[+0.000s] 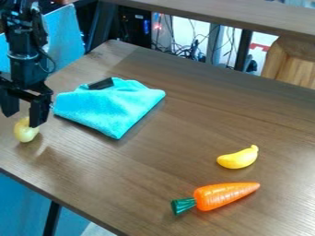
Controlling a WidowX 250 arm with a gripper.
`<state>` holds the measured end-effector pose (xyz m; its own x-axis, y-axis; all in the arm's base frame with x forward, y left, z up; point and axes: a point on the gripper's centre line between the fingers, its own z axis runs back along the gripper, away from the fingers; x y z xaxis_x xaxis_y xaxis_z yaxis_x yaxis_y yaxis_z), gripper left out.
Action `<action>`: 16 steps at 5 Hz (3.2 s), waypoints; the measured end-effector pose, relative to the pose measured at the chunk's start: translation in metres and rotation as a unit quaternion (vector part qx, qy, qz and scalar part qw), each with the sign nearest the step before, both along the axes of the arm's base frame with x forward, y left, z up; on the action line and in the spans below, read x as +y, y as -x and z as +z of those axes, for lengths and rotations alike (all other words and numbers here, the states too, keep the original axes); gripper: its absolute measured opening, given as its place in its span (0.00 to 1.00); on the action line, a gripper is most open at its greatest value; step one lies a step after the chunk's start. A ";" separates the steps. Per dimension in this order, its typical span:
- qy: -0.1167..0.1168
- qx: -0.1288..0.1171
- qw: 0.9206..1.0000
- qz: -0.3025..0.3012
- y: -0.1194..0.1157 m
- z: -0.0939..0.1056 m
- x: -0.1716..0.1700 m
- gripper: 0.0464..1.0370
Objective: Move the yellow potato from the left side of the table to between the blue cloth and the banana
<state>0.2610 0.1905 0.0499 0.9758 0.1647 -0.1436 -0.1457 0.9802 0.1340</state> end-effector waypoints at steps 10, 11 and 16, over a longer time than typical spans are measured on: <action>0.173 -0.116 0.961 -0.181 -0.055 0.050 -0.166 0.68; 0.182 -0.104 0.952 -0.224 -0.060 0.034 -0.186 0.68; 0.112 -0.069 0.970 -0.202 -0.098 -0.025 -0.206 0.68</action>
